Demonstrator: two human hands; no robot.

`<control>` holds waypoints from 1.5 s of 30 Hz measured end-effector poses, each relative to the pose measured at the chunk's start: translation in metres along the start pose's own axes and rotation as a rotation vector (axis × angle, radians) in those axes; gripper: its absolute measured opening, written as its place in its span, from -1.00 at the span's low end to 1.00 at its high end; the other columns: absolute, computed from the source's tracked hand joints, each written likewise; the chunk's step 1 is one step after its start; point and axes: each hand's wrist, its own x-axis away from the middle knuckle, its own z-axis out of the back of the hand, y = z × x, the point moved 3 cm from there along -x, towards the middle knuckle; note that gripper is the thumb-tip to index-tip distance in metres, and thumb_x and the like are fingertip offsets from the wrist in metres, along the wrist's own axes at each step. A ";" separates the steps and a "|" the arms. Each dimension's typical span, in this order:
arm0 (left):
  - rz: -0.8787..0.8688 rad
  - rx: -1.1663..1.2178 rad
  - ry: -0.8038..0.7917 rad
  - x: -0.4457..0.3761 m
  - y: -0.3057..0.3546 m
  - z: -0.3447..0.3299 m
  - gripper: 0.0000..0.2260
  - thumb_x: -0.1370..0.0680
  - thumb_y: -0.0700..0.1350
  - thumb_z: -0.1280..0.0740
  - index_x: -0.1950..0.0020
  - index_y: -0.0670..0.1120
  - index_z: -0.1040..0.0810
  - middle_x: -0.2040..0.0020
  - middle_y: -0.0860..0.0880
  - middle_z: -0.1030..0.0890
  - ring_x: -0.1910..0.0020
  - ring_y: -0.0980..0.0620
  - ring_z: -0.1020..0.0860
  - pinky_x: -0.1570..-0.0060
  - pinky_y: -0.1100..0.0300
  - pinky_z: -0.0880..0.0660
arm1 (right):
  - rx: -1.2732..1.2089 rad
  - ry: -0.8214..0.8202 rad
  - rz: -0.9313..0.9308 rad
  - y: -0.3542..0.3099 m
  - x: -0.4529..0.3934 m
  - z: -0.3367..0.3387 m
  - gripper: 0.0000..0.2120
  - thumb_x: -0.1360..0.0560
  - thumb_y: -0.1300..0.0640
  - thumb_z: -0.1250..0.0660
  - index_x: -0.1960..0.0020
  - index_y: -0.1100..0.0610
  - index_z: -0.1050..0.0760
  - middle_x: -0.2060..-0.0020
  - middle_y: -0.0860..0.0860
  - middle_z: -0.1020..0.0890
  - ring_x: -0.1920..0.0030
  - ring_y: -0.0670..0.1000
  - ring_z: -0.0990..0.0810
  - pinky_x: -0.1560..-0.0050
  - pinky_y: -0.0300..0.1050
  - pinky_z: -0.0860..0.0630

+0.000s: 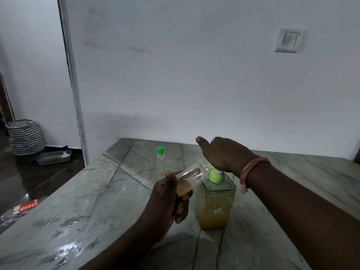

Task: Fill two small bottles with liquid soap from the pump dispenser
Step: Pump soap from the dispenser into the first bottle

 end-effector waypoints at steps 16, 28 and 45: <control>0.095 0.091 0.055 -0.001 -0.003 0.001 -0.54 -0.52 0.21 -0.23 -0.17 -0.10 -0.62 0.31 -0.08 -0.44 0.48 0.07 -0.31 0.51 0.24 -0.26 | -0.051 -0.030 -0.053 -0.003 0.006 0.002 -0.53 -0.65 -0.20 0.06 0.37 -0.05 -0.22 0.37 -0.01 -0.36 0.16 0.12 -0.45 0.00 -0.06 -0.37; 0.090 0.045 0.078 -0.001 0.000 0.000 -0.49 -0.52 0.27 -0.21 -0.22 -0.09 -0.61 0.32 -0.07 -0.43 0.49 0.08 -0.30 0.52 0.26 -0.27 | -0.214 -0.004 -0.121 -0.010 0.003 0.007 -0.60 -0.69 0.07 0.08 0.33 -0.09 -0.06 0.17 0.11 -0.44 0.09 0.14 -0.48 -0.18 0.02 -0.43; 0.079 0.061 0.094 -0.001 0.001 -0.003 -0.51 -0.52 0.25 -0.23 -0.16 -0.11 -0.63 0.34 -0.09 -0.45 0.53 0.09 -0.31 0.55 0.28 -0.29 | -0.169 -0.162 -0.131 -0.011 0.013 0.006 -0.67 -0.67 0.16 0.08 -0.13 0.02 -0.46 0.12 0.12 -0.45 -0.08 0.14 -0.42 -0.23 0.02 -0.37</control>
